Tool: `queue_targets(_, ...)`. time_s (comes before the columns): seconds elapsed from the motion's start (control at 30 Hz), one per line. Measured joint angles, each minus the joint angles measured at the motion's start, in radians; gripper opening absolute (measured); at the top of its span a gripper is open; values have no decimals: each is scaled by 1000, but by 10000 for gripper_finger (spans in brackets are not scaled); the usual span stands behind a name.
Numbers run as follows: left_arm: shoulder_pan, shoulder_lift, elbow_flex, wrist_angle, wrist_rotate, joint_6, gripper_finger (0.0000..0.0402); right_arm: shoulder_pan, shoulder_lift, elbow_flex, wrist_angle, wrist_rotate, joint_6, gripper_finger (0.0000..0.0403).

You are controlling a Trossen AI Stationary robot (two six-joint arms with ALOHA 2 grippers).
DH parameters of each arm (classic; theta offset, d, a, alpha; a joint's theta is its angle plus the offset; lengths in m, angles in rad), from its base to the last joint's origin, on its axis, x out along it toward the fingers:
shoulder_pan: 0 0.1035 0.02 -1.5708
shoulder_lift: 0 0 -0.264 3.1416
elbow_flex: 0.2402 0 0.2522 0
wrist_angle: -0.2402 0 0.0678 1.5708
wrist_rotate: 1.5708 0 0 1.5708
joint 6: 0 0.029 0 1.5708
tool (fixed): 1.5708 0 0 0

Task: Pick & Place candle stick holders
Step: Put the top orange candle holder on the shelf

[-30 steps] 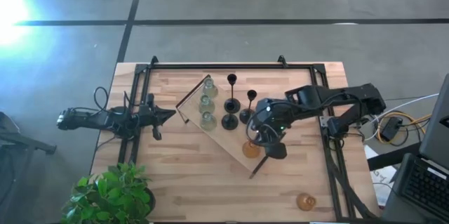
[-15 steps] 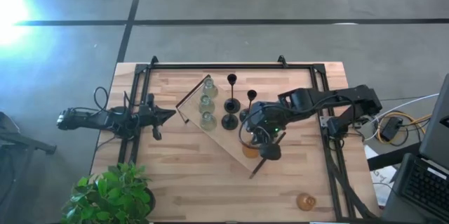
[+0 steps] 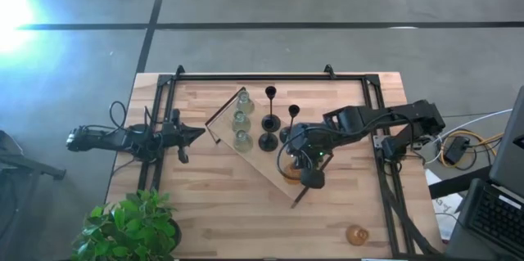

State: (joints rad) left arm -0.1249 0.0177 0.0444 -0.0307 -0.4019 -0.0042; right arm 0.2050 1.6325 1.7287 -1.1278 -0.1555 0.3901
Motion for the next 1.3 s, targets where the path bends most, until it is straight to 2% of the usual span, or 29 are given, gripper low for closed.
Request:
queue_targets(0.33, 0, 0, 0, 0, 0, 0, 19, 0, 0, 0, -2, 28, 75, 8)
queue_targets(1.3, 0, 0, 0, 0, 0, 0, 19, 0, 8, -44, -12, -1, 105, 8)
